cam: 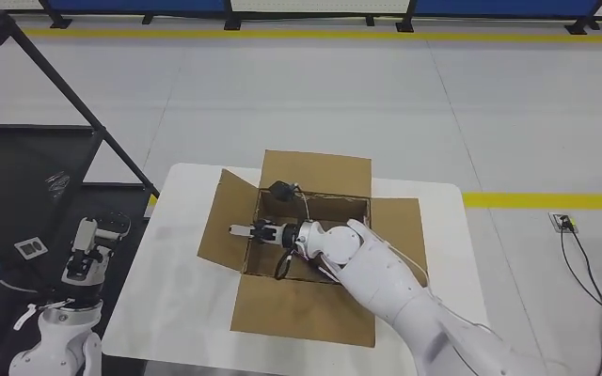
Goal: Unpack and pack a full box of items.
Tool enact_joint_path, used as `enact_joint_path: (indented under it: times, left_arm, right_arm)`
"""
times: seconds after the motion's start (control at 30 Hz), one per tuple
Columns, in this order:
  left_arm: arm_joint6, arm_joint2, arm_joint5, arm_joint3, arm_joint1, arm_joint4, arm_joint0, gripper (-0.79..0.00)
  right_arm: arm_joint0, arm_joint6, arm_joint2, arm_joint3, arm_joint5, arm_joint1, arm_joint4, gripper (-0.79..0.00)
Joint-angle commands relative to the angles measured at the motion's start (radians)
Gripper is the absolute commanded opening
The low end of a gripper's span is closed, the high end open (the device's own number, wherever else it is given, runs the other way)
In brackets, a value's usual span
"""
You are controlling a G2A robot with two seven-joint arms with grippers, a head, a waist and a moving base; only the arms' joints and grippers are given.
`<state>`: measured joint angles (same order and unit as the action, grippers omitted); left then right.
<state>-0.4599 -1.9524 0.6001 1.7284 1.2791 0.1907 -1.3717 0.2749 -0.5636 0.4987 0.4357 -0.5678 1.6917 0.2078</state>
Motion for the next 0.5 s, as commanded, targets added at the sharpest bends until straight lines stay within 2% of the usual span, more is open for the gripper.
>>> enact_joint_path:
  times: [0.0,0.13,0.3,0.47]
  left_arm:
    - [0.003,0.0,-0.001,-0.003,-0.002,0.002,0.0,0.0]
    - [-0.004,0.008,-0.007,-0.009,-0.006,0.004,0.0,0.0]
    - [-0.012,0.027,-0.011,-0.01,-0.01,0.003,0.006,0.0]
    - [-0.021,0.048,-0.016,-0.009,-0.014,-0.004,0.017,0.0]
  right_arm:
    - [-0.006,-0.003,0.003,-0.018,-0.01,0.01,0.0,0.0]
    - [-0.024,-0.001,0.013,-0.059,-0.056,0.016,-0.022,0.0]
    - [-0.048,0.012,0.014,-0.081,-0.11,0.002,-0.114,0.0]
    - [-0.074,0.058,-0.023,-0.061,-0.062,-0.02,-0.318,0.0]
